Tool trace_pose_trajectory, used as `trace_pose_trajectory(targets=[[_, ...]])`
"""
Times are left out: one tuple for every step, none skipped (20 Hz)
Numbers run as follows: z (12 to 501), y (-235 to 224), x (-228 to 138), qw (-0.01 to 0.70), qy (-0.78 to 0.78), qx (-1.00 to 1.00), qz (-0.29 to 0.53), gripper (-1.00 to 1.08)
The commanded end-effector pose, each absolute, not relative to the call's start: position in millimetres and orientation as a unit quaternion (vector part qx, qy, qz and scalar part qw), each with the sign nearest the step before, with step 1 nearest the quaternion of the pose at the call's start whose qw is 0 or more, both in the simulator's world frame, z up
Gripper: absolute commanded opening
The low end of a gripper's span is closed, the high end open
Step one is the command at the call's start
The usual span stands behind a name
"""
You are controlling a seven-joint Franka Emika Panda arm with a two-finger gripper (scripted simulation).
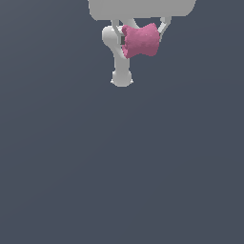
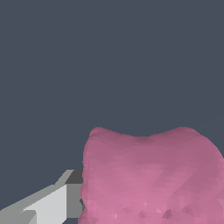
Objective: Pick up the object and move it to a goal position.
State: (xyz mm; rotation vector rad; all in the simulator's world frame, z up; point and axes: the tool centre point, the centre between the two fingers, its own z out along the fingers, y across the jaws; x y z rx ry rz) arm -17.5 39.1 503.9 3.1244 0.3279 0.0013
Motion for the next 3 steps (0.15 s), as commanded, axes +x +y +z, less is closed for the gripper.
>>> trace_pose_trajectory(targets=[[506.7,39.2,-17.4,0.0,0.104,0.995,0.0,-1.0],[507.0,39.2,-17.3,0.0,0.104,0.995,0.0,-1.0],[507.1,39.2,-17.3,0.0,0.104,0.995,0.0,-1.0]])
